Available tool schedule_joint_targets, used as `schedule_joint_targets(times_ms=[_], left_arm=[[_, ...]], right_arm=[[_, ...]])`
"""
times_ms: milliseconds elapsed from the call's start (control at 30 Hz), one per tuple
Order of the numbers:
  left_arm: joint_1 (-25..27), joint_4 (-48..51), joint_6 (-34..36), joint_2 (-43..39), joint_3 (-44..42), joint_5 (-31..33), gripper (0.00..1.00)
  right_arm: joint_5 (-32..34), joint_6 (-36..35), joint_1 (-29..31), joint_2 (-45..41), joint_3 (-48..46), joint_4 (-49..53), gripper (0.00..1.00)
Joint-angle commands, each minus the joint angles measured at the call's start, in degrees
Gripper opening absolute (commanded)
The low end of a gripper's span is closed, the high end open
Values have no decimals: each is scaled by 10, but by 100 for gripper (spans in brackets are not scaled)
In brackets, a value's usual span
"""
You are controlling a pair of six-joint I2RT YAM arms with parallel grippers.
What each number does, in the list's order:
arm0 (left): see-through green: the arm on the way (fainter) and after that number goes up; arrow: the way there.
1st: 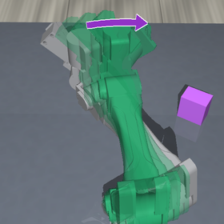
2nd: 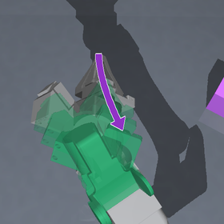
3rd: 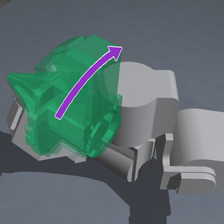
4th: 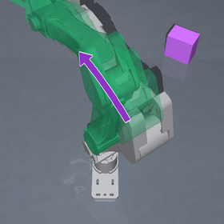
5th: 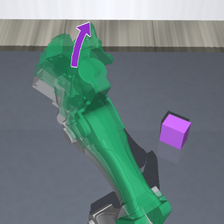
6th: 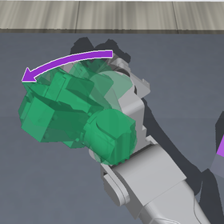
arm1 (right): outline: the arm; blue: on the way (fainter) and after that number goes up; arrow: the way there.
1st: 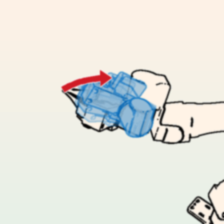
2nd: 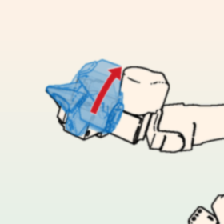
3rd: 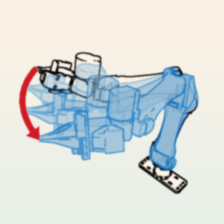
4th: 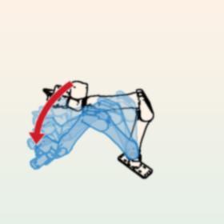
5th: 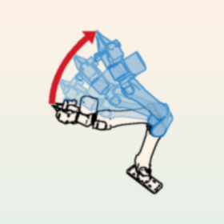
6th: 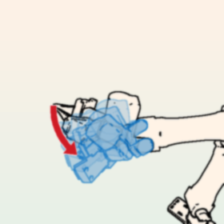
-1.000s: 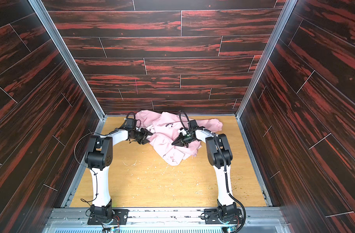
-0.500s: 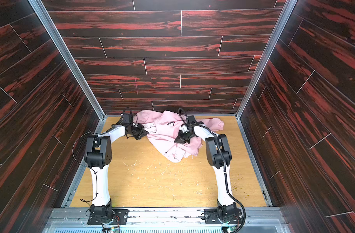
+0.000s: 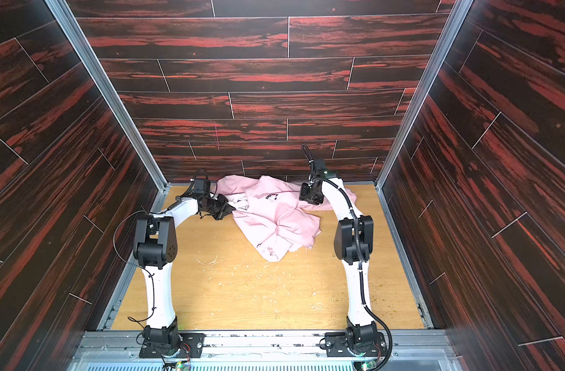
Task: Zip up the jacket
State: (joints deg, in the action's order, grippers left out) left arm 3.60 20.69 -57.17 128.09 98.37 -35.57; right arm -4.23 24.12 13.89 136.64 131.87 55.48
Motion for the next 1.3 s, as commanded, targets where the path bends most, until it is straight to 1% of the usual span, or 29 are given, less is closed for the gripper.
schedule_joint_targets(times_ms=[0, 133, 333, 433, 500, 567, 600, 700, 767, 933, 1000, 1067, 1133, 1167, 1267], left_arm=[[-13, 12, 6, -44, 15, 5, 0], [-19, 14, 6, -49, 24, 5, 0], [-21, 34, 7, -37, 51, 3, 0], [-21, 45, 6, -42, 53, 20, 0], [-19, 56, 6, -50, 53, 40, 0], [-15, 62, 0, -58, 49, 53, 0], [-12, 59, -3, -63, 46, 61, 0], [-4, 42, -10, -66, 35, 66, 0], [-4, 18, -18, -58, 27, 50, 0], [-7, 21, 2, -26, 48, 15, 0], [-7, 40, 15, -15, 62, 5, 0], [-7, 56, 25, -11, 67, 8, 0], [-4, 54, 28, -7, 74, 11, 0], [0, 54, 31, -3, 80, 22, 0], [13, 68, 30, 9, 93, 25, 0]], right_arm=[[7, -14, 22, 56, -13, 64, 45], [-13, -8, 43, 31, -85, 28, 45], [-47, 4, 92, -15, -187, -19, 45], [-79, 9, 111, -46, -241, -47, 45], [-112, 11, 122, -68, -276, -66, 45], [-142, 6, 132, -82, -299, -71, 45], [-147, -1, 139, -89, -306, -68, 45], [-144, -4, 146, -105, -317, -58, 45], [-127, 13, 147, -118, -313, -49, 45], [-73, 86, 147, -174, -308, -42, 49], [-70, 121, 149, -194, -309, -44, 51], [-76, 138, 157, -205, -301, -49, 51], [-73, 131, 168, -204, -279, -42, 51], [-72, 126, 174, -200, -269, -38, 51], [-97, 108, 181, -181, -241, -31, 51]])
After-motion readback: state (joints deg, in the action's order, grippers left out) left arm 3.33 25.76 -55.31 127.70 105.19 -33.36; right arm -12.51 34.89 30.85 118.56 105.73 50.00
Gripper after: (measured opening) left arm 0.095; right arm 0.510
